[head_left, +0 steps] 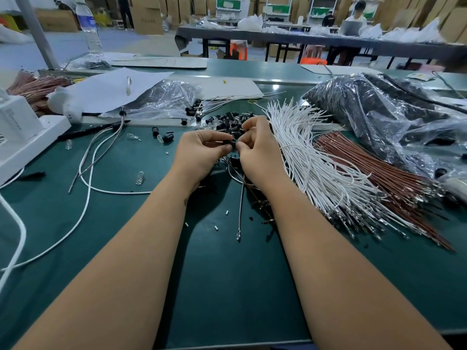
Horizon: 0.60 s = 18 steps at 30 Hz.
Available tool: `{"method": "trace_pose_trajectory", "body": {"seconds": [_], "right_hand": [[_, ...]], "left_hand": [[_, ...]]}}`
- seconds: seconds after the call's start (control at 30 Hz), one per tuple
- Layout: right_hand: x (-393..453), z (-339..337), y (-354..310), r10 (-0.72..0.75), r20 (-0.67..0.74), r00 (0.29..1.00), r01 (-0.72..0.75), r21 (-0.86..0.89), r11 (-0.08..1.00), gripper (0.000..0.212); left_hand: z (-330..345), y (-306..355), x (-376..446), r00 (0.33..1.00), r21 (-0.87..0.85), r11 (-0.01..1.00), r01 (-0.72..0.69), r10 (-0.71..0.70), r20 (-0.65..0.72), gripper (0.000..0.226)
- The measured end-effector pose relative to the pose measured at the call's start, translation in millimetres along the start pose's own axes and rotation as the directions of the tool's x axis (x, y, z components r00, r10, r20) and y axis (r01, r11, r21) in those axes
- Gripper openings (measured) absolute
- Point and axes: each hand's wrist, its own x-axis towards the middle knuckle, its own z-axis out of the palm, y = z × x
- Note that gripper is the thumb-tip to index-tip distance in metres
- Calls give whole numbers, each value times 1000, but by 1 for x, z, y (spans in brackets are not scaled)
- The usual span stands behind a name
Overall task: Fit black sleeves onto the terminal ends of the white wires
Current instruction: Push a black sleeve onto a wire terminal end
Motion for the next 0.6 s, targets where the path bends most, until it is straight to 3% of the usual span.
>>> {"method": "trace_pose_trajectory", "body": {"seconds": [0.2, 0.4, 0.53, 0.6], "right_hand": [[2, 0, 1, -23, -18, 1000, 22, -46, 999, 21], [3, 4, 1, -127, 83, 988, 145, -257, 955, 19], [5, -1, 5, -184, 7, 983, 159, -539, 827, 17], [5, -7, 7, -193, -46, 980, 122, -631, 766, 20]], "left_hand": [[1, 0, 2, 997, -41, 999, -30, 27, -72, 24], [-2, -2, 1, 986, -16, 995, -100, 97, -138, 24], [-12, -2, 7, 938, -58, 997, -52, 29, -346, 33], [-26, -4, 11, 841, -42, 999, 18, -38, -540, 38]]}}
